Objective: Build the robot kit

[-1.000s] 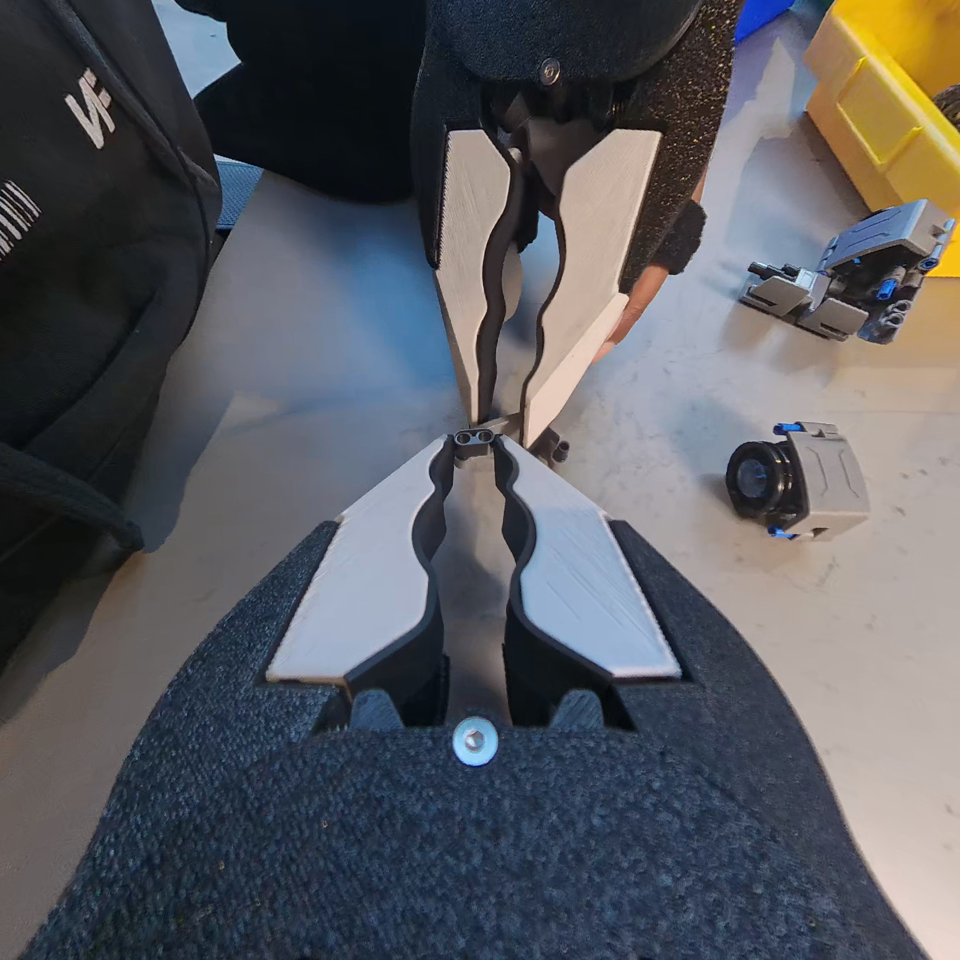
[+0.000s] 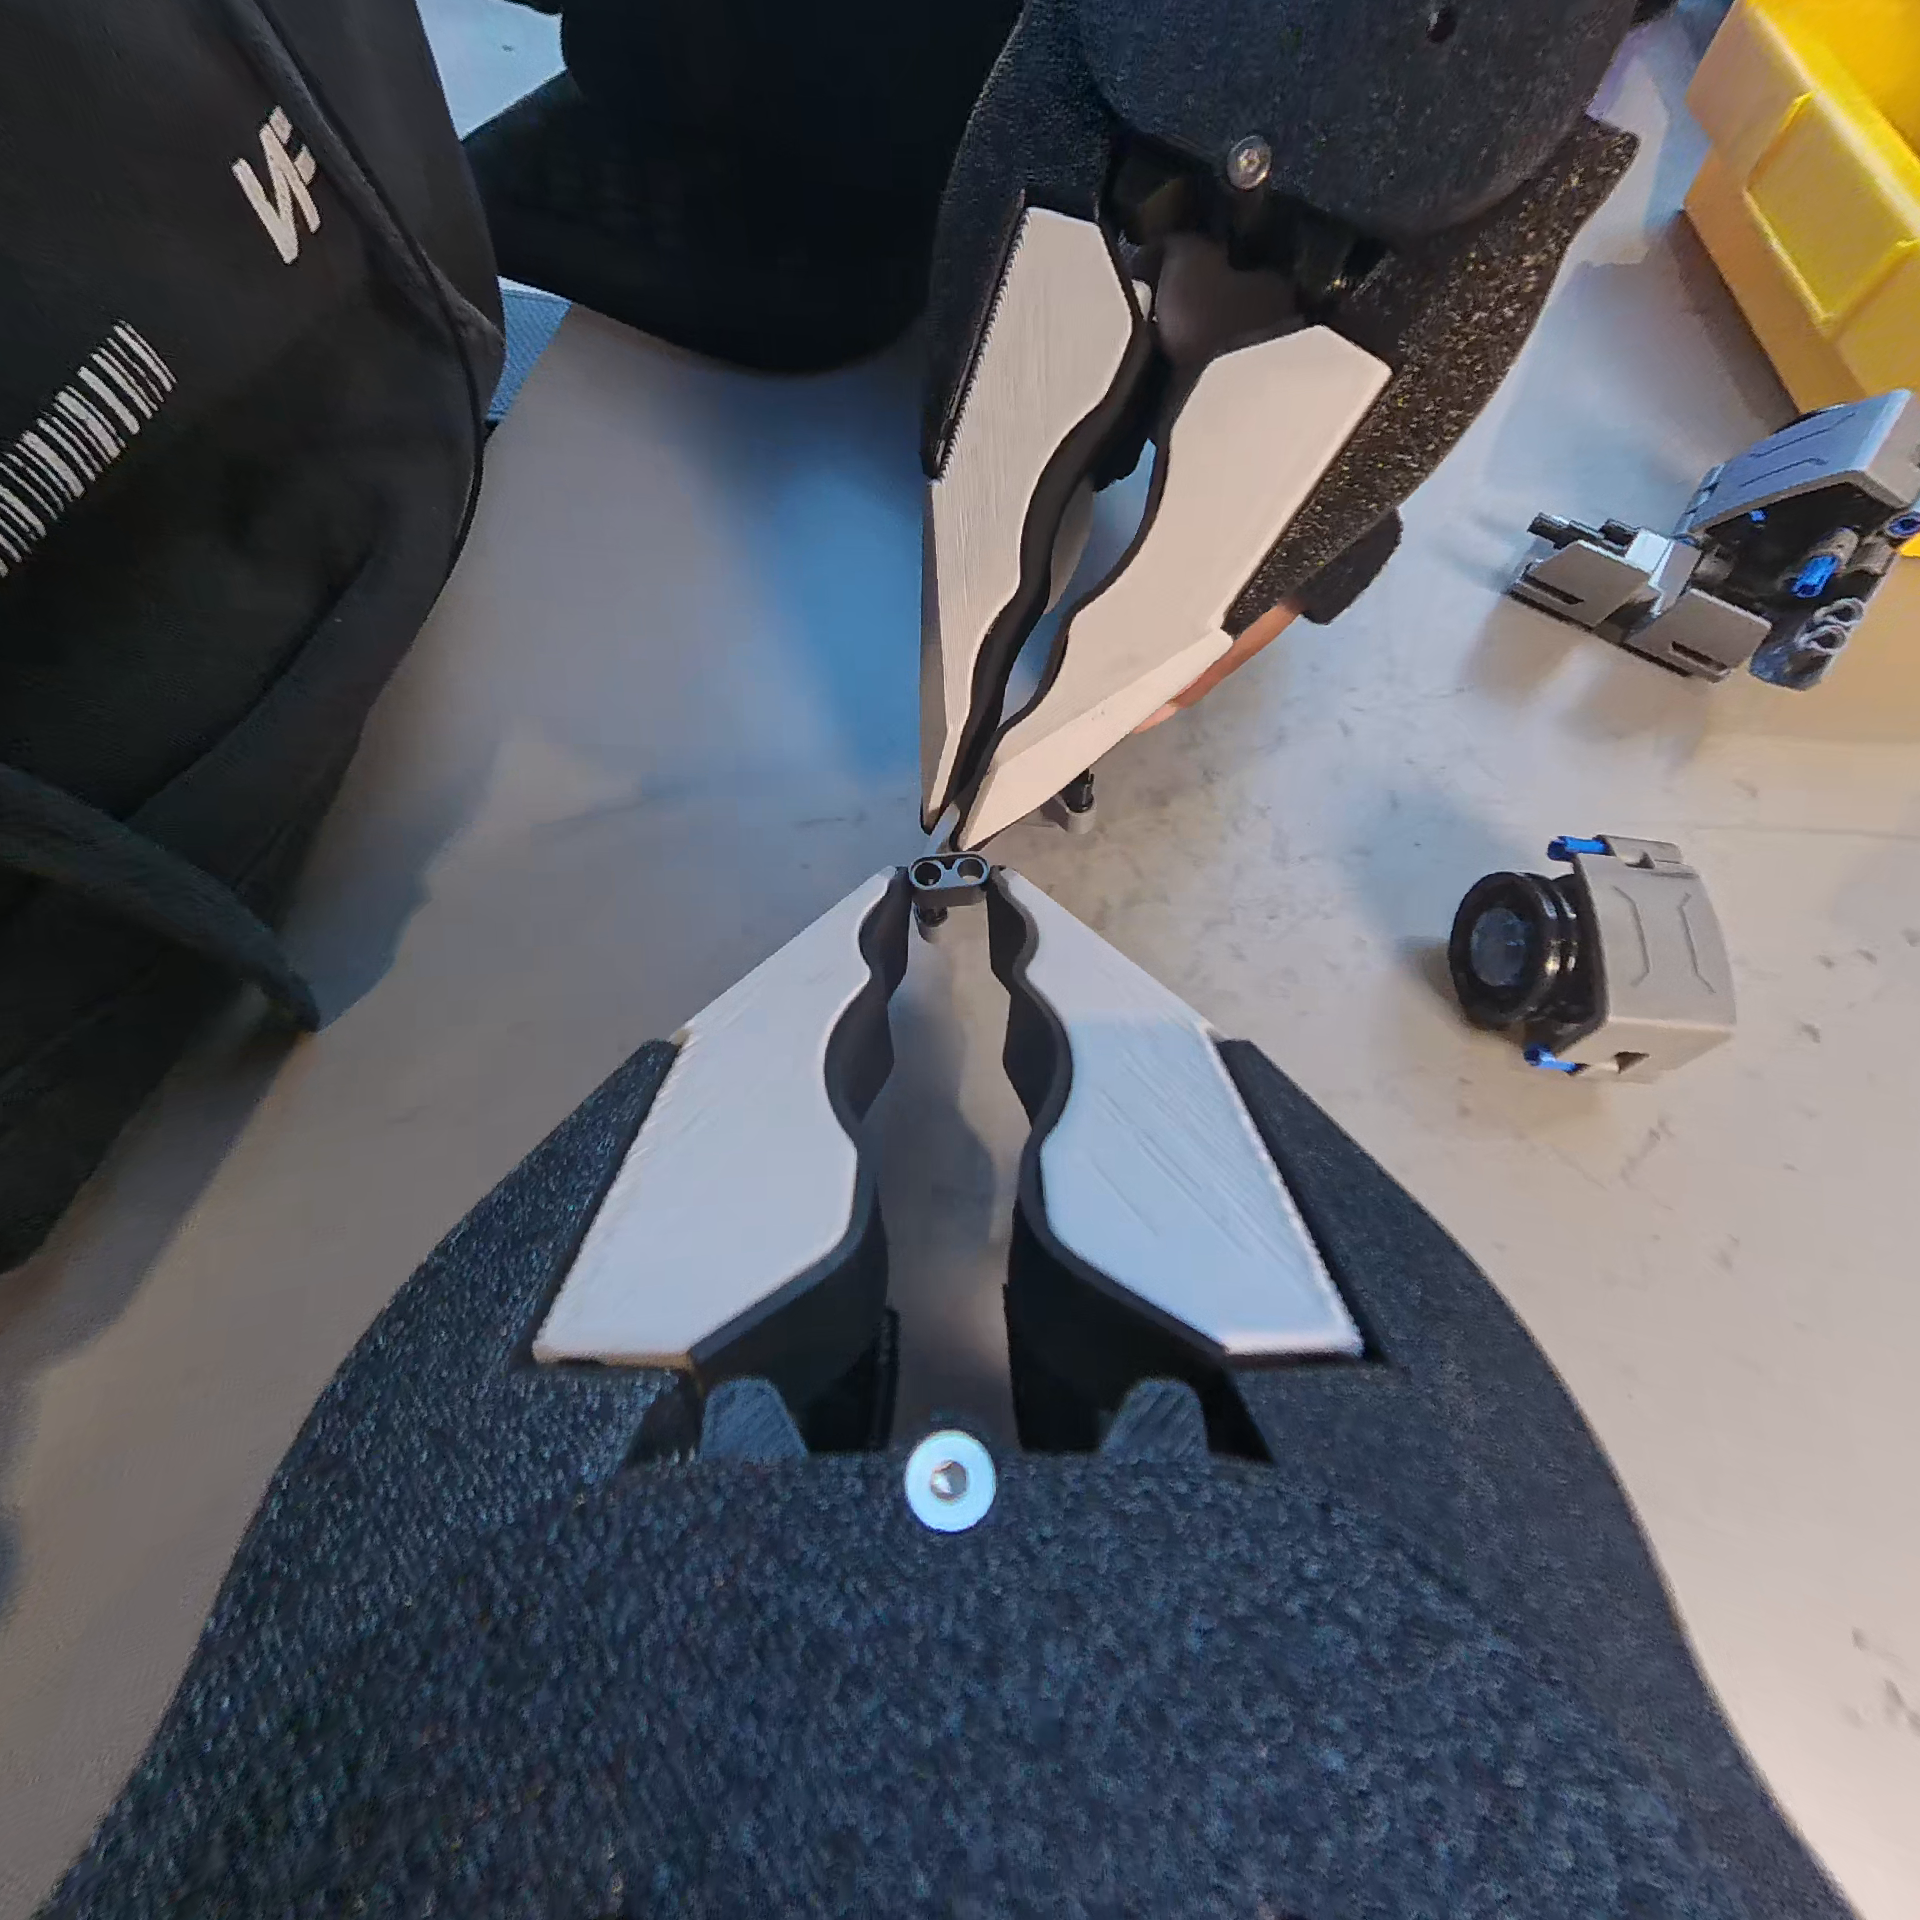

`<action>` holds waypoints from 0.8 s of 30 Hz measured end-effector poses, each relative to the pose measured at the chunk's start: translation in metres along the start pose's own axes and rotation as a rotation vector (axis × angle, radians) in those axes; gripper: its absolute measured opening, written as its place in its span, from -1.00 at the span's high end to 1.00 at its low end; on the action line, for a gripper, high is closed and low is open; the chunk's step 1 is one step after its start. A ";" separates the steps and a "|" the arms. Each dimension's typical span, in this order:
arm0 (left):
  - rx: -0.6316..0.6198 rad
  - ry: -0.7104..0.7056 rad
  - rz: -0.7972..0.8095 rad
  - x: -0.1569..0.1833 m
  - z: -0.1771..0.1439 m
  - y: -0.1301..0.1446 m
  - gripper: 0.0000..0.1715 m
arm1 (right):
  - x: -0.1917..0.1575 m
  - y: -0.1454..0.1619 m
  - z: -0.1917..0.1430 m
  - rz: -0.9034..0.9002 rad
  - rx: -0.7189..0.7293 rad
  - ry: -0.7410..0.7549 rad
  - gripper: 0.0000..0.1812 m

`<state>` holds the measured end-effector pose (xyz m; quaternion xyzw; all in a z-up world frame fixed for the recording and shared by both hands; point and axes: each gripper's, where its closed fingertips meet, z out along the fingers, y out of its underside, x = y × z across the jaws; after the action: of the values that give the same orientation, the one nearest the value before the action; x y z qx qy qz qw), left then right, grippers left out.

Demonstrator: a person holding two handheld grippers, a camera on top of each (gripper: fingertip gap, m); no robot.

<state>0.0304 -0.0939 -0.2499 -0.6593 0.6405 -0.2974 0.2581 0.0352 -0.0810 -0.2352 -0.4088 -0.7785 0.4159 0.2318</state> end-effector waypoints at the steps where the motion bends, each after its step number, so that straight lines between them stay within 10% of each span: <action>1: 0.006 0.006 -0.001 0.000 0.000 0.000 0.98 | 0.000 0.000 0.000 -0.010 -0.005 -0.002 0.85; 10: 0.030 0.061 -0.034 -0.002 0.000 -0.001 0.97 | 0.001 0.002 0.001 -0.209 -0.264 -0.103 0.86; 24: 0.066 0.020 -0.019 0.000 0.002 -0.002 0.98 | -0.004 0.011 0.003 -0.053 -0.261 -0.068 0.87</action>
<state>0.0338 -0.0944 -0.2498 -0.6535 0.6264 -0.3275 0.2708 0.0400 -0.0820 -0.2461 -0.4005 -0.8440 0.3184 0.1610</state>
